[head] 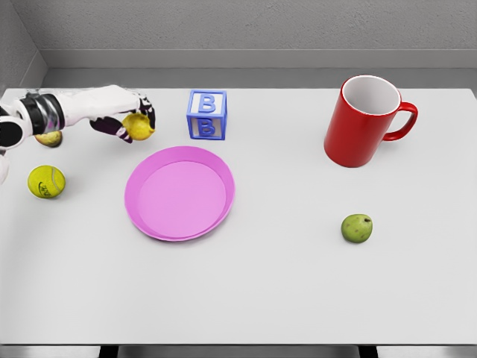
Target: Put the lemon on the plate with left arm
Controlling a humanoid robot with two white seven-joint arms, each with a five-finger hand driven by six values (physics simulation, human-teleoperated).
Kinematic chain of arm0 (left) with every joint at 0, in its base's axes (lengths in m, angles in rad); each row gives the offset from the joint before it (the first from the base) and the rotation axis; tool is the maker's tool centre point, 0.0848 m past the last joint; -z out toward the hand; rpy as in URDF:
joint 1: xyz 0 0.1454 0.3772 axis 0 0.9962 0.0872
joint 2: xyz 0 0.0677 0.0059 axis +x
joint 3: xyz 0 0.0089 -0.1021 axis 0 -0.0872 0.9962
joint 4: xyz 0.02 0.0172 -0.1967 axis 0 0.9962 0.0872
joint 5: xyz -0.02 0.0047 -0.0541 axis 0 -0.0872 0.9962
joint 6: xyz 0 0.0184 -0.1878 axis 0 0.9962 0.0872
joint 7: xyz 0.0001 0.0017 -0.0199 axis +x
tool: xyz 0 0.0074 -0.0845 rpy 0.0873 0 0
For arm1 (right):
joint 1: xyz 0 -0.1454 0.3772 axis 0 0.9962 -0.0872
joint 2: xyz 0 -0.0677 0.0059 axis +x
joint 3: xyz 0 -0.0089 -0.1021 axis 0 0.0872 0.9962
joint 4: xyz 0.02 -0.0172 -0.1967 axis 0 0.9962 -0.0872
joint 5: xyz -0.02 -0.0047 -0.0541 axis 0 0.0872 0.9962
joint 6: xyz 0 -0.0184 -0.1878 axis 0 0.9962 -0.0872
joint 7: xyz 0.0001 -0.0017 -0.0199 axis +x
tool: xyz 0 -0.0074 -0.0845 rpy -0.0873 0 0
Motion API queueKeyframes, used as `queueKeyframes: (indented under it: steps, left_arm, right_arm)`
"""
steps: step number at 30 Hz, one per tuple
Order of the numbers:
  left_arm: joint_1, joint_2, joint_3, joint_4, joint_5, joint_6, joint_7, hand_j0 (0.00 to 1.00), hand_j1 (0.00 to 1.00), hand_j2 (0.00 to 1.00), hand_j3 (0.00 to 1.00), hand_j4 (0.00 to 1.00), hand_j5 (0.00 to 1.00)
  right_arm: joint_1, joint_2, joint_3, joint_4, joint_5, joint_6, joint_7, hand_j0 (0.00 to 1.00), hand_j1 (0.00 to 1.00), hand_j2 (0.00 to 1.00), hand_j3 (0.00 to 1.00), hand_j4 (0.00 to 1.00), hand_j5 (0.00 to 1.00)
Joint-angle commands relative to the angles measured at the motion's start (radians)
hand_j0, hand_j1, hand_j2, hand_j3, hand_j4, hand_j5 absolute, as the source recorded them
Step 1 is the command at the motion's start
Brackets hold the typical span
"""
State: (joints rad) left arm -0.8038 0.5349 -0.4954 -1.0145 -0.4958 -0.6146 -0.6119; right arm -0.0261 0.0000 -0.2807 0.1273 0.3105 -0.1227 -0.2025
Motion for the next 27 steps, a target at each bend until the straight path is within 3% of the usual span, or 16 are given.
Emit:
queueKeyframes:
  steps: [1, 8, 13, 18, 19, 20, 24, 25, 27]
  left_arm:
    - [0.002, 0.022, 0.003, -0.061, 0.029, 0.004, 0.001, 0.45, 0.45, 0.45, 0.45, 0.45, 0.45]
    - [0.043, 0.037, 0.003, -0.136, 0.040, 0.004, 0.001, 0.45, 0.45, 0.45, 0.45, 0.45, 0.45]
    - [0.074, 0.053, -0.002, -0.226, 0.056, 0.004, 0.001, 0.45, 0.45, 0.45, 0.45, 0.45, 0.45]
    - [0.141, 0.079, -0.003, -0.363, 0.074, 0.004, 0.001, 0.46, 0.46, 0.46, 0.46, 0.46, 0.46]
    - [0.153, 0.079, -0.006, -0.383, 0.080, 0.004, 0.001, 0.62, 0.62, 0.62, 0.62, 0.62, 0.62]
    - [0.155, 0.077, -0.006, -0.381, 0.097, 0.004, 0.001, 1.00, 1.00, 1.00, 1.00, 1.00, 1.00]
    - [0.152, 0.079, 0.003, -0.368, 0.097, 0.004, 0.001, 1.00, 1.00, 1.00, 1.00, 1.00, 1.00]
    - [0.144, 0.077, 0.014, -0.328, 0.097, 0.004, 0.001, 1.00, 1.00, 1.00, 1.00, 1.00, 1.00]
    - [0.143, 0.077, 0.119, -0.197, 0.098, 0.004, 0.001, 1.00, 1.00, 1.00, 1.00, 1.00, 1.00]
  right_arm:
    - [0.002, 0.000, 0.000, 0.000, -0.001, 0.000, 0.000, 1.00, 1.00, 1.00, 1.00, 1.00, 1.00]
    - [0.002, 0.000, 0.000, 0.000, -0.001, 0.000, 0.000, 1.00, 1.00, 1.00, 1.00, 1.00, 1.00]
    - [0.000, 0.000, 0.000, 0.000, -0.001, 0.000, 0.000, 1.00, 1.00, 1.00, 1.00, 1.00, 1.00]
    - [0.000, 0.000, 0.000, 0.000, -0.001, 0.000, 0.000, 1.00, 1.00, 1.00, 1.00, 1.00, 1.00]
    - [0.002, 0.000, 0.000, 0.000, -0.001, 0.000, 0.000, 1.00, 1.00, 1.00, 1.00, 1.00, 1.00]
    - [0.002, 0.000, 0.000, 0.000, -0.001, 0.000, 0.000, 1.00, 1.00, 1.00, 1.00, 1.00, 1.00]
    - [0.000, 0.000, 0.000, 0.000, -0.001, 0.000, 0.000, 1.00, 1.00, 1.00, 1.00, 1.00, 1.00]
    - [0.002, 0.000, 0.000, 0.000, -0.001, 0.000, 0.000, 1.00, 1.00, 1.00, 1.00, 1.00, 1.00]
    - [0.002, 0.000, 0.000, 0.000, -0.001, 0.000, 0.000, 1.00, 1.00, 1.00, 1.00, 1.00, 1.00]
